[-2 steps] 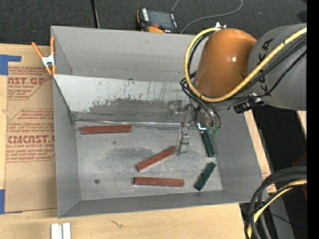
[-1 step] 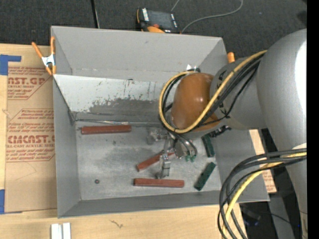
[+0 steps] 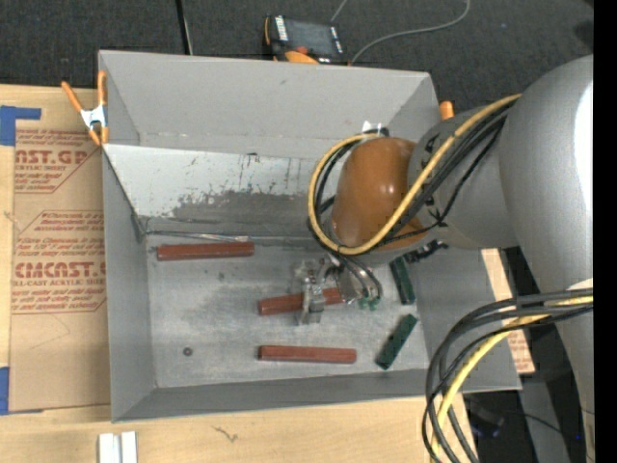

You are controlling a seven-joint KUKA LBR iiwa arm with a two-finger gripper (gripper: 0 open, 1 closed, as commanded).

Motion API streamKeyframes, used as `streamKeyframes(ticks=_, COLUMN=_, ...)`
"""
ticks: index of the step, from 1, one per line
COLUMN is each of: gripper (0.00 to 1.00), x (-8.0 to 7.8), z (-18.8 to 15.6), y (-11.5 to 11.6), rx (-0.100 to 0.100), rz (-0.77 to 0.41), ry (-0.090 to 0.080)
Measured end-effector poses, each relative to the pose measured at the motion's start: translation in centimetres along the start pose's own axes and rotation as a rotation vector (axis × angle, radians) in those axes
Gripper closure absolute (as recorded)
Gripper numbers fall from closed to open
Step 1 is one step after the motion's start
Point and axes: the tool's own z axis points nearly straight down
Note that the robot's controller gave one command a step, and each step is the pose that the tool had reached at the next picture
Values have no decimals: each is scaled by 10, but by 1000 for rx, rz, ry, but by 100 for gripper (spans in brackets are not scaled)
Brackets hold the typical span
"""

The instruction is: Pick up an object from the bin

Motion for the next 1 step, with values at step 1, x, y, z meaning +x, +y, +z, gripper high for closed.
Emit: streamKeyframes(ticks=1, gripper=100, x=12, z=-131, y=-10, rx=1, rz=-14, ry=-8)
